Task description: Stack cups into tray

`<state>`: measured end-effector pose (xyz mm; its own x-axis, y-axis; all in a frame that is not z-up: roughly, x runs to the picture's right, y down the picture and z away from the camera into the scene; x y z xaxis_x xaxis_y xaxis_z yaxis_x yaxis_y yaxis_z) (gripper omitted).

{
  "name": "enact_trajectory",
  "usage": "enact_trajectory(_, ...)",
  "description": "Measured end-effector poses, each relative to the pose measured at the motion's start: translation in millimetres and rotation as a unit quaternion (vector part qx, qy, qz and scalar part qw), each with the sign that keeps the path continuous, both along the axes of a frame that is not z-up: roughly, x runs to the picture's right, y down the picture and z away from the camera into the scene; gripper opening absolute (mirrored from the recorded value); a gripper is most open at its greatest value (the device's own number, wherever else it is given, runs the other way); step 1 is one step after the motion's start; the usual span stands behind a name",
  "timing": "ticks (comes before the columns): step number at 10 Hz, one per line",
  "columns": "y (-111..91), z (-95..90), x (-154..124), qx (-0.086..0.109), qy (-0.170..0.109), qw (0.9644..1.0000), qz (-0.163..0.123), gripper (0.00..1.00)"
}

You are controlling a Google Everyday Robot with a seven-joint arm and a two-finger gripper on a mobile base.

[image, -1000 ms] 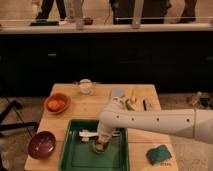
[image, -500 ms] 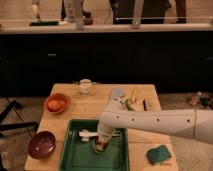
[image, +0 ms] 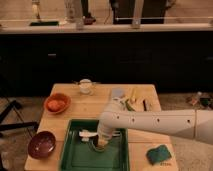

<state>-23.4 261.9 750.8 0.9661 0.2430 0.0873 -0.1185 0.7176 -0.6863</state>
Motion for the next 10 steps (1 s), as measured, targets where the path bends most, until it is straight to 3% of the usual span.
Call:
enact_trajectory(4,-2,-3.2,0,0.002,0.004,1.0000,-0.003,0.53)
enact_trajectory(10,-34,-32.8,1,0.036,0.027,0.9986,-0.029,0.53)
